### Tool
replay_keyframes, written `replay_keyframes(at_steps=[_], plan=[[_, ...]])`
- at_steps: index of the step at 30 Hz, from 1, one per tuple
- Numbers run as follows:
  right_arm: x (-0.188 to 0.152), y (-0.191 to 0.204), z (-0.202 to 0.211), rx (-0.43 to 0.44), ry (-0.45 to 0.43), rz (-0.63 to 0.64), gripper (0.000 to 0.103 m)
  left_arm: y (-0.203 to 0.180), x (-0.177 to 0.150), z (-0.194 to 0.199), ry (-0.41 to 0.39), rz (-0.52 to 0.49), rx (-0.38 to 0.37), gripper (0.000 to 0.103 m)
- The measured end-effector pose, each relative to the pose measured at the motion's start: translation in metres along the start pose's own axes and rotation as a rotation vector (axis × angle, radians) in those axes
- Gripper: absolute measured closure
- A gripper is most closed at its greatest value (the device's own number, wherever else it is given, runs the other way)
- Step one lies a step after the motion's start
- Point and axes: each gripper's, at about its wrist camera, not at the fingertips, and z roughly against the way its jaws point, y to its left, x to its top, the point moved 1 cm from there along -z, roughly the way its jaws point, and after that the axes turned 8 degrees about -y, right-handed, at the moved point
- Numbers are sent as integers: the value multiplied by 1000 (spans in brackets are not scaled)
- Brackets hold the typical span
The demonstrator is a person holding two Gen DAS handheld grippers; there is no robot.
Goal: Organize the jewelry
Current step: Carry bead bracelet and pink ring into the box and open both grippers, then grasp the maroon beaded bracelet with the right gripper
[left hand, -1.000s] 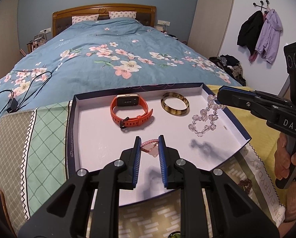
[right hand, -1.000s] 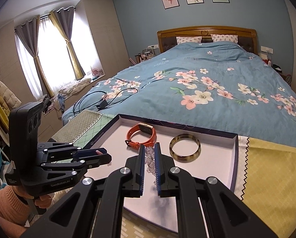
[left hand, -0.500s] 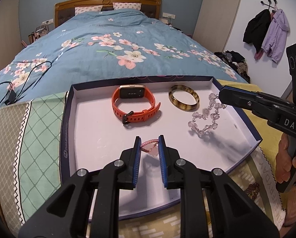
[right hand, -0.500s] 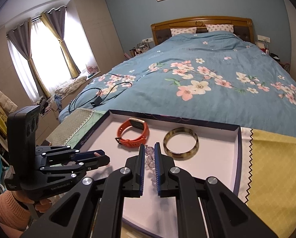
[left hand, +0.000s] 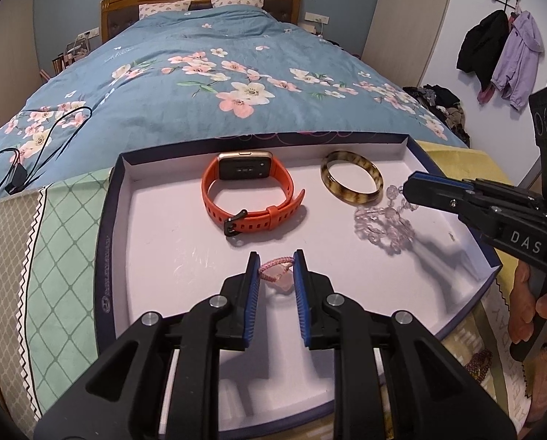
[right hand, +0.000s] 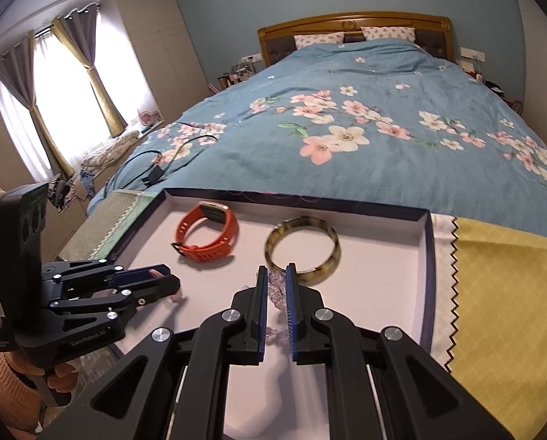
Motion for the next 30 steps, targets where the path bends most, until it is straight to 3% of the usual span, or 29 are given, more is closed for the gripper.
replay_keyframes(at_steps=[6, 8, 12, 16, 18, 22, 30], plan=[[-1, -1, 4, -29, -11, 4, 90, 3, 2, -7, 6, 7, 4, 84], [1, -1, 10, -47, -25, 8, 83, 4, 3, -9, 7, 15, 0, 83], [1, 2, 25, -56, -60, 23, 75, 7, 4, -1, -28, 24, 15, 62], [0, 7, 44, -40, -85, 38, 72, 11, 9, 22, -106, 38, 37, 56], [-3, 10, 55, -22, -94, 43, 65, 12, 10, 39, -144, 40, 45, 48], [-17, 20, 80, 22, -94, 84, 62, 12, 3, 81, -217, 24, 38, 46], [-70, 31, 102, 56, 14, 158, 62, 14, -44, 129, -207, 23, -62, 46]])
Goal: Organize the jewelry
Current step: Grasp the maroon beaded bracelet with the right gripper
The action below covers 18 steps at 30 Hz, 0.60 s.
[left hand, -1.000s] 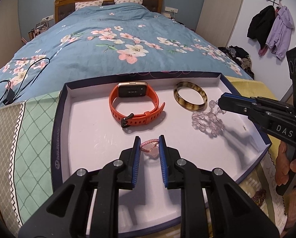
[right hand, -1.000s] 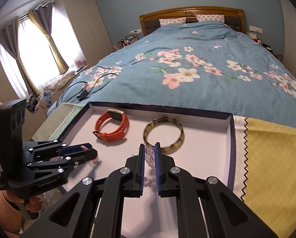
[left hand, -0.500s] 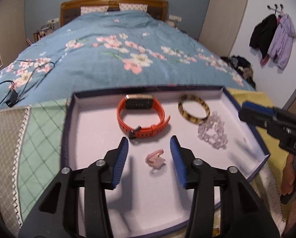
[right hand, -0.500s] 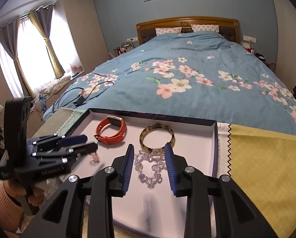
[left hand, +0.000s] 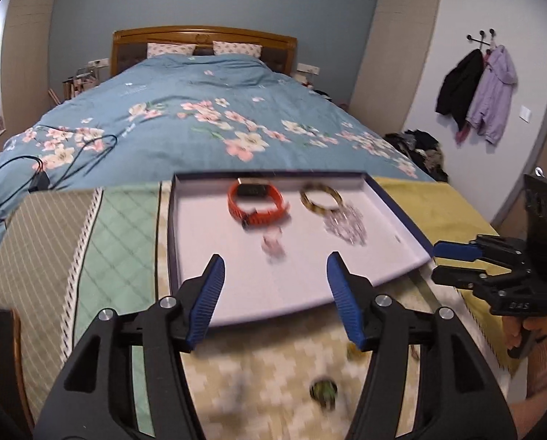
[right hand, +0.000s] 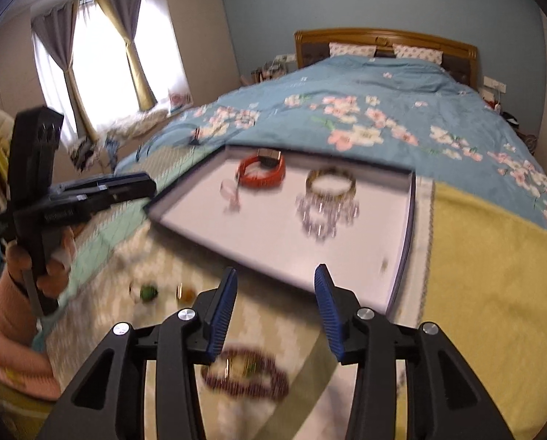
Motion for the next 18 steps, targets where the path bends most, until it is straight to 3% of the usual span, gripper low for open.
replay_keyframes(at_steps=[10, 18], plan=[[-41, -2, 5, -29, 65, -43, 62, -18, -57, 18, 97, -69, -20, 46], [-51, -3, 9, -29, 75, -70, 63, -37, -74, 19, 141, -125, -56, 47]])
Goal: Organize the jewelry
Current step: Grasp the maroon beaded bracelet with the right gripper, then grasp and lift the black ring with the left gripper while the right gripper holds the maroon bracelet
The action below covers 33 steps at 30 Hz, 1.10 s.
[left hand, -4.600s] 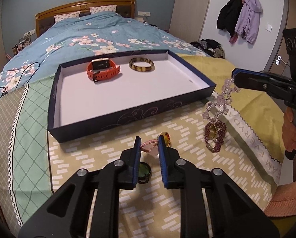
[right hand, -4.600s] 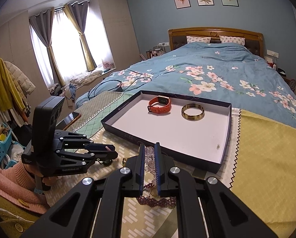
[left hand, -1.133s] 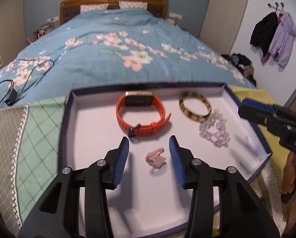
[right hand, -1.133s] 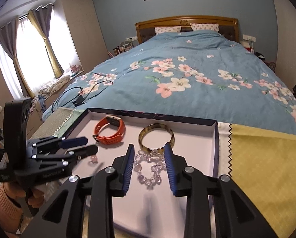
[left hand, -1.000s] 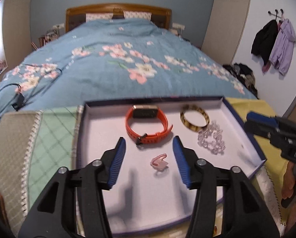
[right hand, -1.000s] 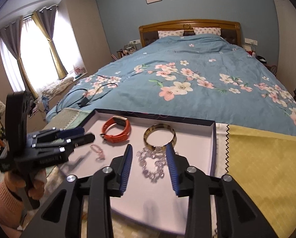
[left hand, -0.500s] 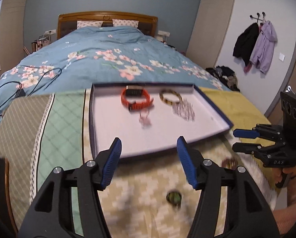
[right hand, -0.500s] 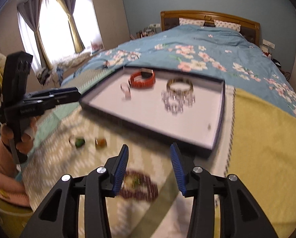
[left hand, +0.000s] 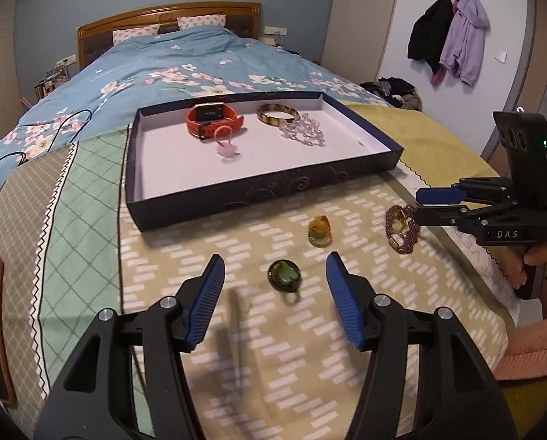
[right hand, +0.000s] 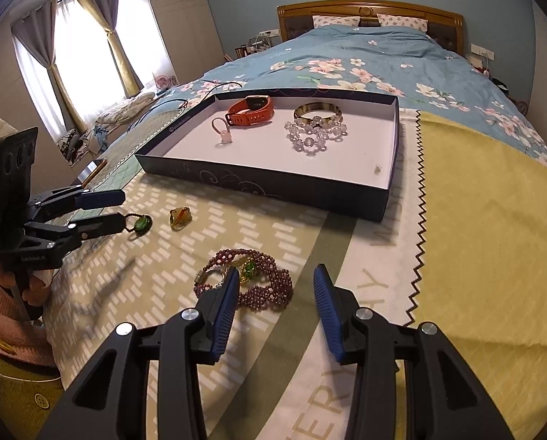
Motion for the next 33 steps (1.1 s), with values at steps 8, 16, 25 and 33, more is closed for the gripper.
replay_keyframes(at_steps=[8, 16, 25, 33], plan=[[-3, 0, -5, -28, 30, 3, 79, -7, -1, -11, 46, 4, -33, 61], [-1, 2, -1, -26, 6, 5, 94, 0, -3, -14, 61, 38, -33, 70], [16, 23, 21, 45, -86, 40, 94, 0, -3, -9, 53, 30, -38, 85], [21, 35, 21, 80, -98, 52, 94, -3, -1, 3, 16, 19, -34, 95]])
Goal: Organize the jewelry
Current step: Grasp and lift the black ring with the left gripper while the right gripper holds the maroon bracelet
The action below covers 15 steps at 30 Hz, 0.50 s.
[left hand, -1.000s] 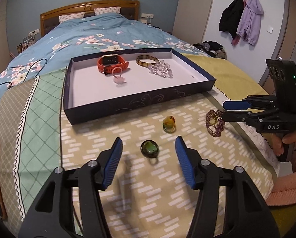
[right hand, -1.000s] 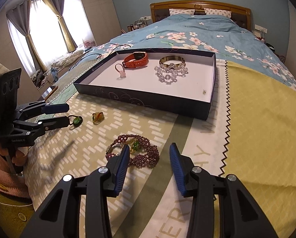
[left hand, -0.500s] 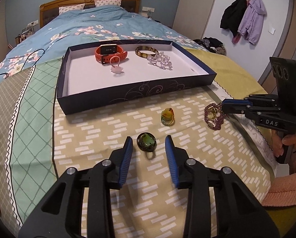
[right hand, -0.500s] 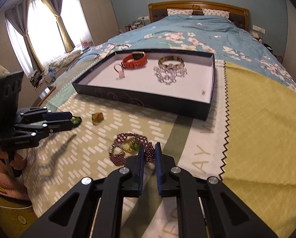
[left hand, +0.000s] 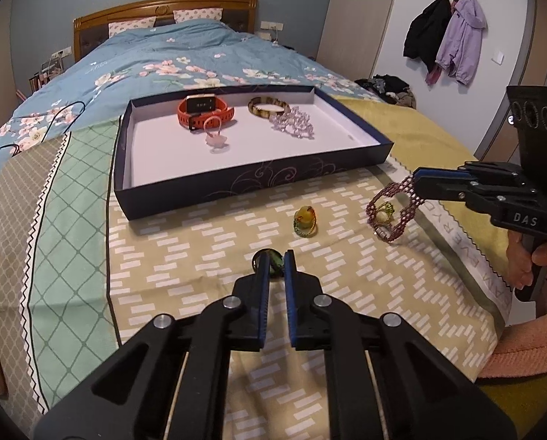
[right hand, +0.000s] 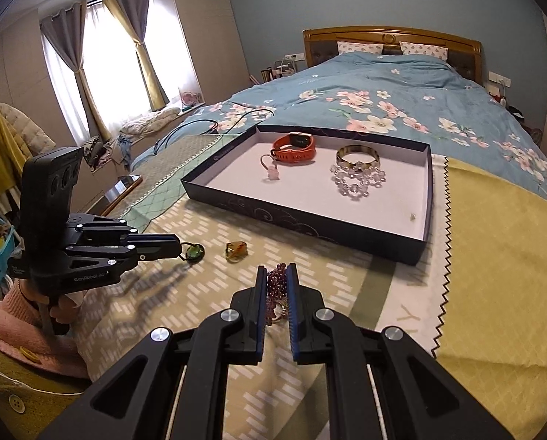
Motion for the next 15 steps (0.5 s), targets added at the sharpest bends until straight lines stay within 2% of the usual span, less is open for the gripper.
replay_keyframes(at_steps=[8, 10, 11, 13, 15], plan=[[5, 5, 0, 33, -15, 0, 94, 6, 1, 11, -10, 26, -39, 97], [4, 6, -2, 38, -11, -4, 94, 5, -1, 11, -3, 24, -47, 77], [3, 5, -3, 40, -9, -7, 94, 4, -2, 10, -4, 22, -30, 55], [2, 5, -4, 44, -6, -13, 94, 2, -2, 5, 2, 8, -22, 60], [2, 4, -5, 47, -4, -19, 94, 1, -3, 0, 13, 10, -22, 71]])
